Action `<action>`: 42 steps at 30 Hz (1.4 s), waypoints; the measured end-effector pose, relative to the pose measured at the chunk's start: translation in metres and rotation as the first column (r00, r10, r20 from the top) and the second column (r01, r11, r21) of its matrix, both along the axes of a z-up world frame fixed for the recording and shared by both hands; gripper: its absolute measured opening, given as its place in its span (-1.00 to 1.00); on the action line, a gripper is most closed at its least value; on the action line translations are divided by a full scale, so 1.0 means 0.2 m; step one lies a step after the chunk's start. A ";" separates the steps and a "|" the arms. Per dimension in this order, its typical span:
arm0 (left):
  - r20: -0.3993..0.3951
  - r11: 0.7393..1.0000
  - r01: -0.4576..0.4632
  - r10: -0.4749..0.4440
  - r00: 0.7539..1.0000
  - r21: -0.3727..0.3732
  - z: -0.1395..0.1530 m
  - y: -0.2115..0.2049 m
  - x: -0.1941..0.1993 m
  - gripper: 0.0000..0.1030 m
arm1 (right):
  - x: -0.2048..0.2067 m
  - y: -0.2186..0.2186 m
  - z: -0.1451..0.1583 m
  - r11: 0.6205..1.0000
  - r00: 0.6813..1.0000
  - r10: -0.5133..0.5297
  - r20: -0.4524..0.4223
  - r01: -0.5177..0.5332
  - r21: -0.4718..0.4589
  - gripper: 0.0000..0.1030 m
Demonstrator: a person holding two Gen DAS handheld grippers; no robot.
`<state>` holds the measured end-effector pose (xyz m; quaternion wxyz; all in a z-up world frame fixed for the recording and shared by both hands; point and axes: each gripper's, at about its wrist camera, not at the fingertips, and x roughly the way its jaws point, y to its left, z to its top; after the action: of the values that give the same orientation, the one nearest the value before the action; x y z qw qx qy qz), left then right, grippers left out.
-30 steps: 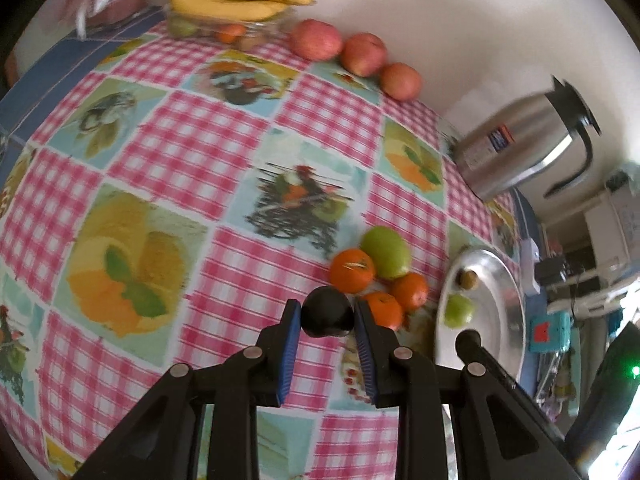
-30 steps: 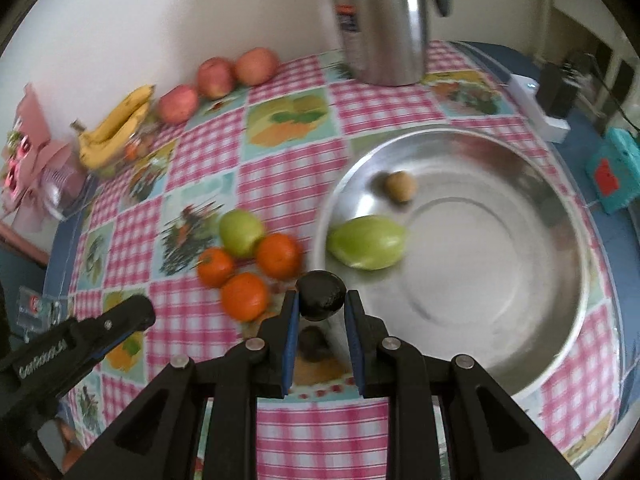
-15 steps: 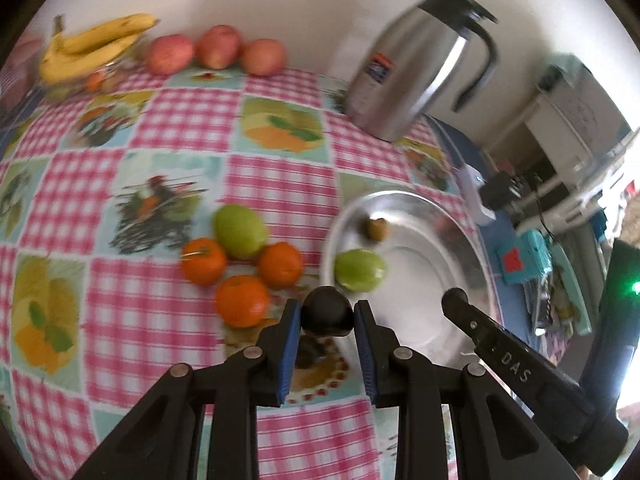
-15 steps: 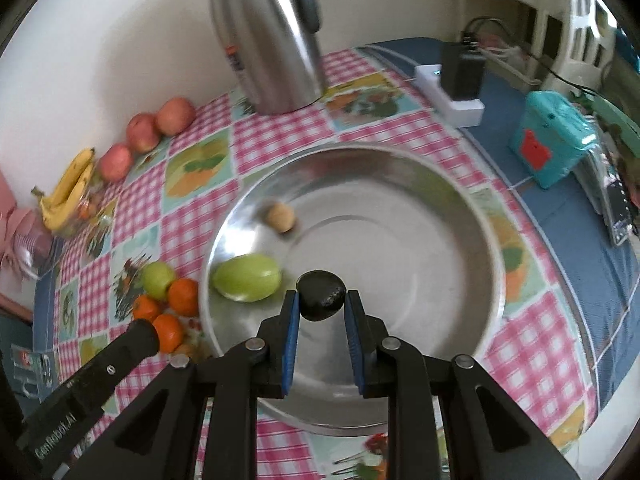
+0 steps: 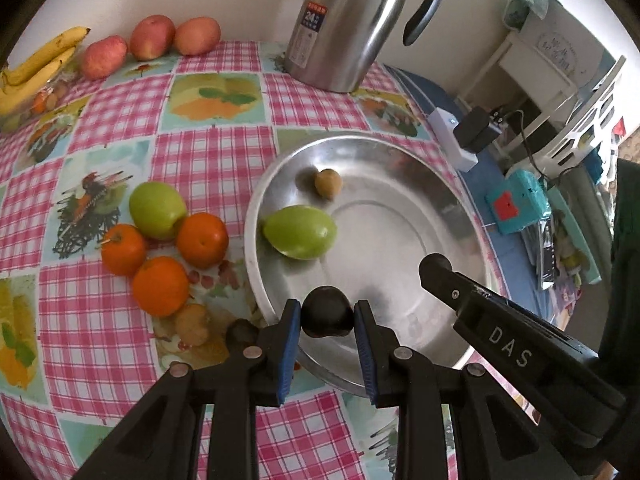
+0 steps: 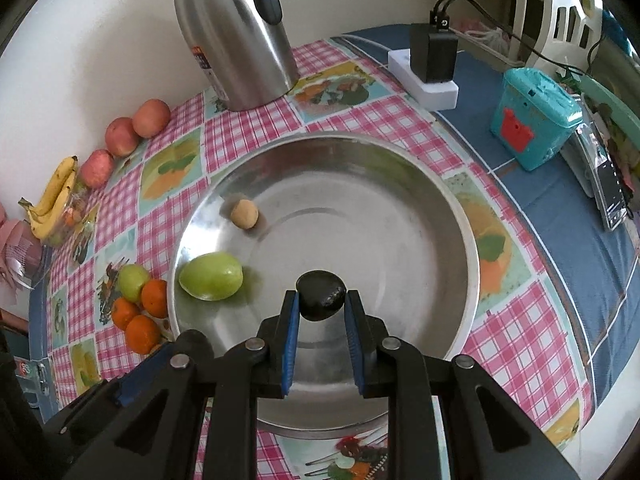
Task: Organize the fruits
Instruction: 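Carry both held plums over the steel plate, then open both tools to drop the plums into the steel plate, then withdraw both open tools from the plate back toward the fruit cluster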
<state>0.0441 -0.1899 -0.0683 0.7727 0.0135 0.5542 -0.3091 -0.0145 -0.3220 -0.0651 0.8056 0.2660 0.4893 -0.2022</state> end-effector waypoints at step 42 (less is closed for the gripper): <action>-0.018 0.997 -0.076 0.076 0.997 0.000 0.04 0.10 0.07 0.23 | -0.01 -0.01 0.05 0.999 0.998 -0.039 0.057 0.040 -0.018 -0.07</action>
<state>0.0574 -0.1698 -0.0601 0.7791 -0.0106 0.5610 -0.2795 -0.0170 -0.3236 -0.0555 0.8175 0.2736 0.4588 -0.2153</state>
